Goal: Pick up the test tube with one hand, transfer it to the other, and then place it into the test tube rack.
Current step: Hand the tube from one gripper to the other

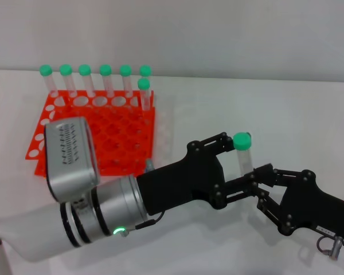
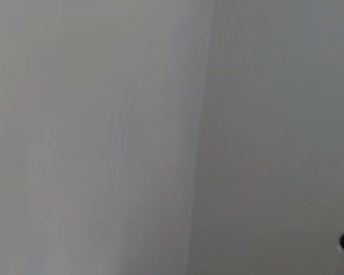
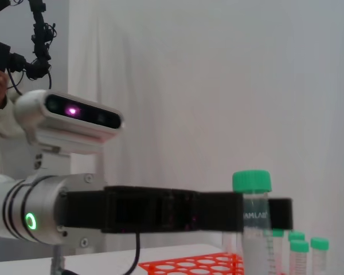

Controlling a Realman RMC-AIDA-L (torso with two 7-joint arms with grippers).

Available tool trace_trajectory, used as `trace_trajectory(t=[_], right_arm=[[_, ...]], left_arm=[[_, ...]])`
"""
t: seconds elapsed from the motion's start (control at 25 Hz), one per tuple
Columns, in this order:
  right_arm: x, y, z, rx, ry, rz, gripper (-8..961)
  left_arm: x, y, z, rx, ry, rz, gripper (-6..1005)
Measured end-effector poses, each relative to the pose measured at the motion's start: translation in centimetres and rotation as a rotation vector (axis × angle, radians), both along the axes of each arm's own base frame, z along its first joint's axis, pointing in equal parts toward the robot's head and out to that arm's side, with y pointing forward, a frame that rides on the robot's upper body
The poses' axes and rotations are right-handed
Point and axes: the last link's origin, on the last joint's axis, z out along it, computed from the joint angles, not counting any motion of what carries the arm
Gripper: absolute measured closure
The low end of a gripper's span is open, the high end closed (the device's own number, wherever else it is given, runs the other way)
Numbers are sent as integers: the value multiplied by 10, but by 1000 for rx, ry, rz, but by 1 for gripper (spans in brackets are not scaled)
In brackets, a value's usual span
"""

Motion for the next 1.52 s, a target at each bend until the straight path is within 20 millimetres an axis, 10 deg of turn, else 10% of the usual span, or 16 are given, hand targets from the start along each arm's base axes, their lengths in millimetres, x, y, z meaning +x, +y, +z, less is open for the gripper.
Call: trace_trajectory(t=[0.36,0.44,1.52], right_arm=[[0,0,1,2,0,2,763],[1,0,1,3,0,2,763],[3,0,1,10,-11,-1,762]], left_arm=[[-1,-2,2,31,-10,0,432],[-1,-2,2,33,-12,3,674],[-5,2,3,50,-8,40,795]])
